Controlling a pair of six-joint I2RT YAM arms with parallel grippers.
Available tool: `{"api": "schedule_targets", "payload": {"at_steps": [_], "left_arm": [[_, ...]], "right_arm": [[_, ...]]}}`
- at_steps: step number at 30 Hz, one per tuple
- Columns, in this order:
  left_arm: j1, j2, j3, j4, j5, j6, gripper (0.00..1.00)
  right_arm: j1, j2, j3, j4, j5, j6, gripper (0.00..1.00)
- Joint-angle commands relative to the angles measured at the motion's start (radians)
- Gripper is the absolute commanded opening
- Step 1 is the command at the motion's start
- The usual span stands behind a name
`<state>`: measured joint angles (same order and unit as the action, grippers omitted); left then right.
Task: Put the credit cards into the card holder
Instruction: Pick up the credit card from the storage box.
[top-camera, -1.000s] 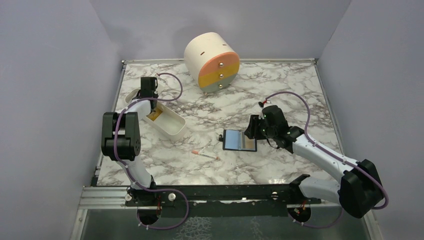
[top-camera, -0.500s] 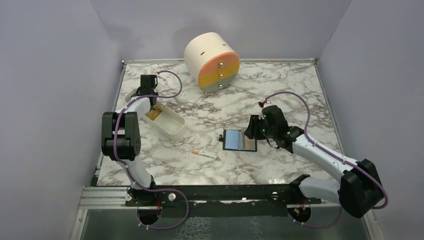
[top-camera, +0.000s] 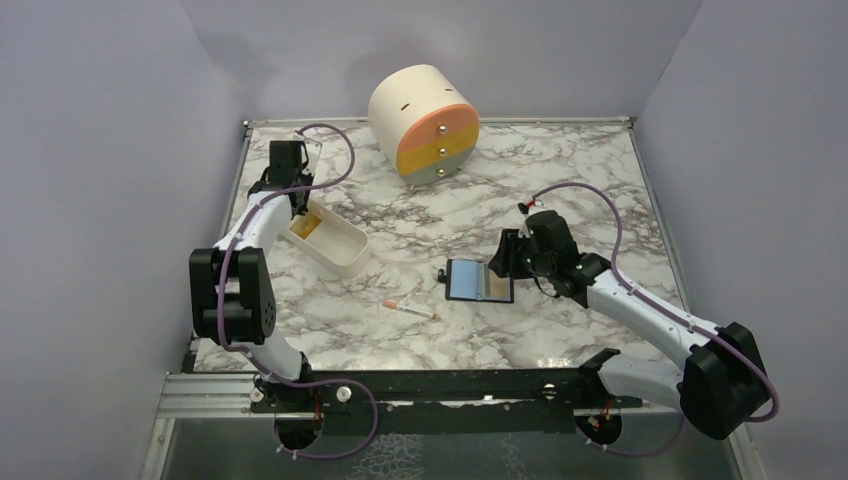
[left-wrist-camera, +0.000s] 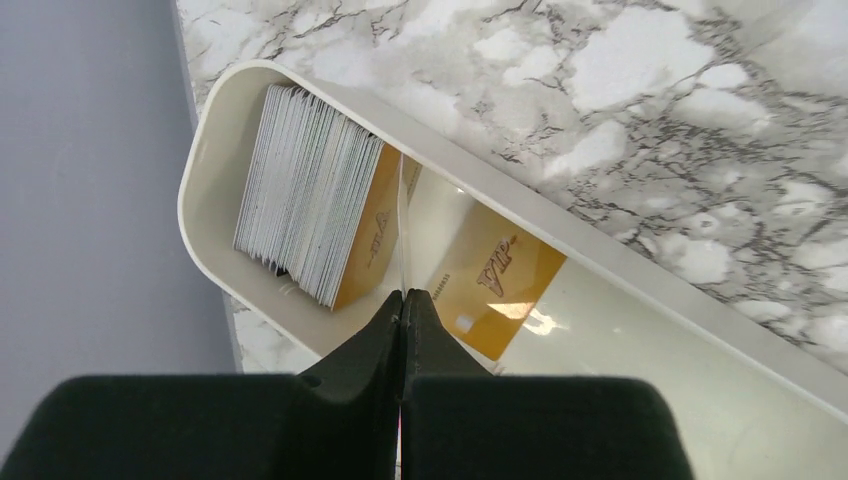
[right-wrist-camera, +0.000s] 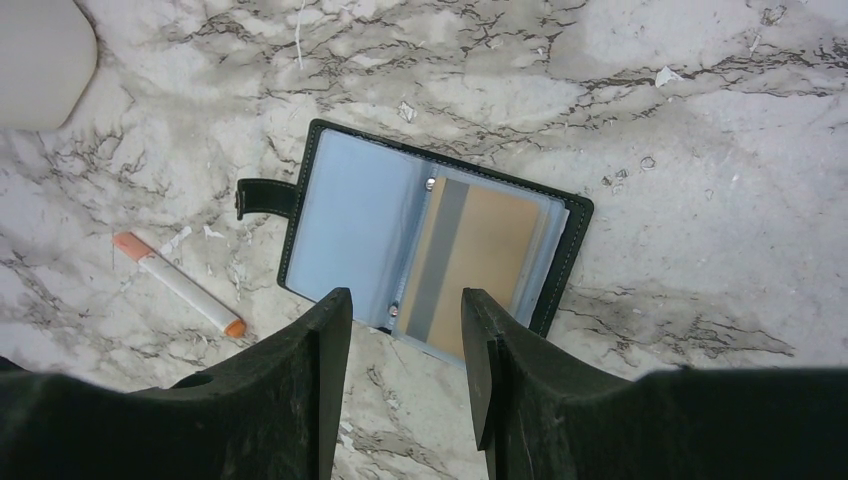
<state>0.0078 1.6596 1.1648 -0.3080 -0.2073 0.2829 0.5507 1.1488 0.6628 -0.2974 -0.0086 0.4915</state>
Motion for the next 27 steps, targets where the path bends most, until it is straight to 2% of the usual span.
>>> {"api": "schedule_targets", "payload": {"at_steps": [1,6,9,12,16,18,27], "left_arm": [[0.008,-0.107,0.040,-0.066,0.129,-0.155,0.00],[0.007,-0.194,0.043,-0.084,0.303,-0.346,0.00],[0.009,-0.209,0.071,-0.117,0.436,-0.412,0.00],[0.007,-0.212,0.075,-0.123,0.553,-0.548,0.00],[0.000,-0.191,0.058,-0.106,0.816,-0.660,0.00],[-0.014,-0.178,0.051,-0.103,0.905,-0.678,0.00],[-0.169,-0.185,-0.040,-0.051,0.943,-0.735,0.00]], "right_arm": [[0.002,-0.034,0.019,-0.009,-0.007,-0.007,0.45],[0.002,-0.041,0.020,-0.019,-0.031,0.014,0.45],[0.002,-0.041,0.028,-0.031,-0.039,0.028,0.44],[0.002,-0.038,0.035,-0.038,-0.051,0.029,0.44],[0.001,-0.028,0.035,-0.046,-0.049,0.044,0.44],[0.001,-0.019,0.031,-0.048,-0.034,0.054,0.44],[-0.002,0.084,0.052,-0.080,0.040,0.069,0.41]]}}
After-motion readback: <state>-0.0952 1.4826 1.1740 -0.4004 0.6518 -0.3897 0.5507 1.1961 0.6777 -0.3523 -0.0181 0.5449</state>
